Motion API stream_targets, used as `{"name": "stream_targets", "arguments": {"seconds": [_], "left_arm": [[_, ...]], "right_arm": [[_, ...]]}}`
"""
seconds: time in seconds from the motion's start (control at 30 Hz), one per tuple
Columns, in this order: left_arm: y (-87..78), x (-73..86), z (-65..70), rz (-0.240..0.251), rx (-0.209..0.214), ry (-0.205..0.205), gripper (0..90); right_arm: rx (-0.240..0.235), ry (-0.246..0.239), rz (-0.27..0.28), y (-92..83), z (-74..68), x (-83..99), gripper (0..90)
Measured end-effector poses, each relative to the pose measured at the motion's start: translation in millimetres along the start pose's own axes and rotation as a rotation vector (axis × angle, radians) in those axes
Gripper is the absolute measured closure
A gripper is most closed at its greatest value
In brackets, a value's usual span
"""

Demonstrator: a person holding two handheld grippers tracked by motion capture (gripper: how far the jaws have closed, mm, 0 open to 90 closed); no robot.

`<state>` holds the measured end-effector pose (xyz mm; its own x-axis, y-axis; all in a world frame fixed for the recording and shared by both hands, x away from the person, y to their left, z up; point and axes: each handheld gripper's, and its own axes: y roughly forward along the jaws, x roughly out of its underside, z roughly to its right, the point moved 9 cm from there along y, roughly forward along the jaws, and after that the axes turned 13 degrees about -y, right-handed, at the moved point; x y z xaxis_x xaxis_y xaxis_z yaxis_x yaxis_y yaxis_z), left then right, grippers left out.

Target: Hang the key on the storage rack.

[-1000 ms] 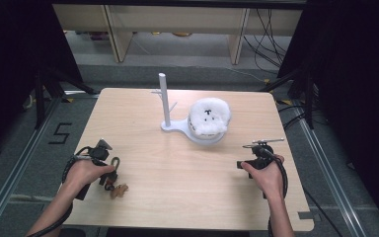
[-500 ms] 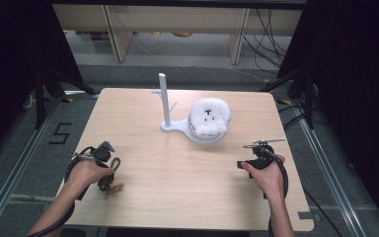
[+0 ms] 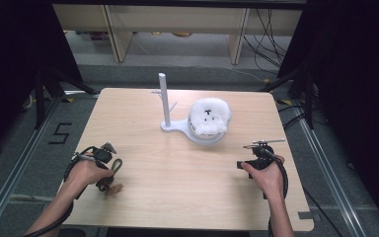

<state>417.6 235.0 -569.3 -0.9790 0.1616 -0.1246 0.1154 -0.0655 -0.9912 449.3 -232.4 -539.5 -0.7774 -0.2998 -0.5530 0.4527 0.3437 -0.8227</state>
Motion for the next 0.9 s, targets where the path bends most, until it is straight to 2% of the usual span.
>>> {"name": "stream_targets", "arguments": {"seconds": [0.07, 0.13, 0.17, 0.2, 0.23, 0.27, 0.33, 0.4, 0.43, 0.5, 0.53, 0.57, 0.67, 0.7, 0.73, 0.83, 0.87, 0.9], "left_arm": [[-1.5, 0.7, -0.6, 0.014, 0.003, 0.013, 66.9], [-2.9, 0.5, 0.1, 0.044, 0.005, 0.008, 66.9], [-5.2, 0.1, 0.1, 0.049, 0.014, 0.023, 66.9], [-6.1, -2.5, -1.6, 0.086, 0.007, 0.046, 66.9], [-5.1, -3.1, 2.1, 0.127, 0.026, 0.011, 66.9], [-7.0, -3.6, 1.7, 0.140, 0.029, 0.022, 66.9], [-10.0, -4.9, 2.4, 0.175, 0.040, 0.021, 67.0], [-15.4, -5.1, 0.5, 0.178, 0.040, 0.050, 67.0], [-17.8, -5.7, 1.5, 0.203, 0.054, 0.044, 67.0], [-20.4, -6.6, 2.3, 0.230, 0.067, 0.040, 67.0], [-21.4, -7.5, 2.9, 0.255, 0.081, 0.043, 67.0], [-22.8, -8.8, 1.7, 0.270, 0.083, 0.065, 67.0], [-24.8, -9.3, 4.1, 0.309, 0.107, 0.048, 67.0], [-25.6, -11.0, 4.0, 0.333, 0.120, 0.053, 67.0], [-26.5, -11.1, 3.7, 0.340, 0.122, 0.053, 67.0], [-29.4, -14.8, 4.7, 0.402, 0.154, 0.036, 67.1], [-31.3, -15.4, 4.3, 0.419, 0.162, 0.031, 67.1], [-32.6, -16.7, 4.1, 0.448, 0.171, 0.019, 67.1]], "right_arm": [[0.015, 0.006, -0.004, -0.5, 0.9, 0.2, 43.7], [0.015, 0.009, -0.003, -0.7, 1.2, 0.1, 43.7], [0.016, 0.010, -0.002, -0.8, 1.3, 0.0, 43.7], [0.017, 0.014, -0.002, -1.0, 1.2, -0.1, 43.7], [0.032, 0.005, -0.005, -0.8, 3.8, 0.5, 43.7], [0.037, 0.003, 0.000, -0.3, 4.2, 0.1, 43.7], [0.019, 0.005, 0.005, -1.3, 2.2, -0.4, 43.7], [0.021, 0.007, 0.008, -1.0, 2.1, -0.7, 43.7], [0.020, 0.002, 0.006, -1.1, 2.3, -0.2, 43.7], [0.008, 0.031, 0.007, -0.9, -0.8, -0.3, 43.7], [0.012, 0.008, 0.012, -0.5, 1.2, -0.6, 43.7], [0.010, 0.005, 0.016, -0.4, 1.2, -0.9, 43.7], [0.012, 0.007, 0.022, -0.5, 0.8, -1.5, 43.7], [0.069, 0.007, 0.011, -1.2, 3.8, -0.7, 43.7], [0.072, 0.006, 0.003, -2.0, 4.1, -0.1, 43.7], [0.072, 0.006, 0.004, -2.0, 4.3, 0.2, 43.7], [0.087, 0.000, 0.001, -1.9, 6.4, 0.9, 43.7], [0.081, 0.012, 0.005, -2.4, 5.1, 0.5, 43.7]]}}
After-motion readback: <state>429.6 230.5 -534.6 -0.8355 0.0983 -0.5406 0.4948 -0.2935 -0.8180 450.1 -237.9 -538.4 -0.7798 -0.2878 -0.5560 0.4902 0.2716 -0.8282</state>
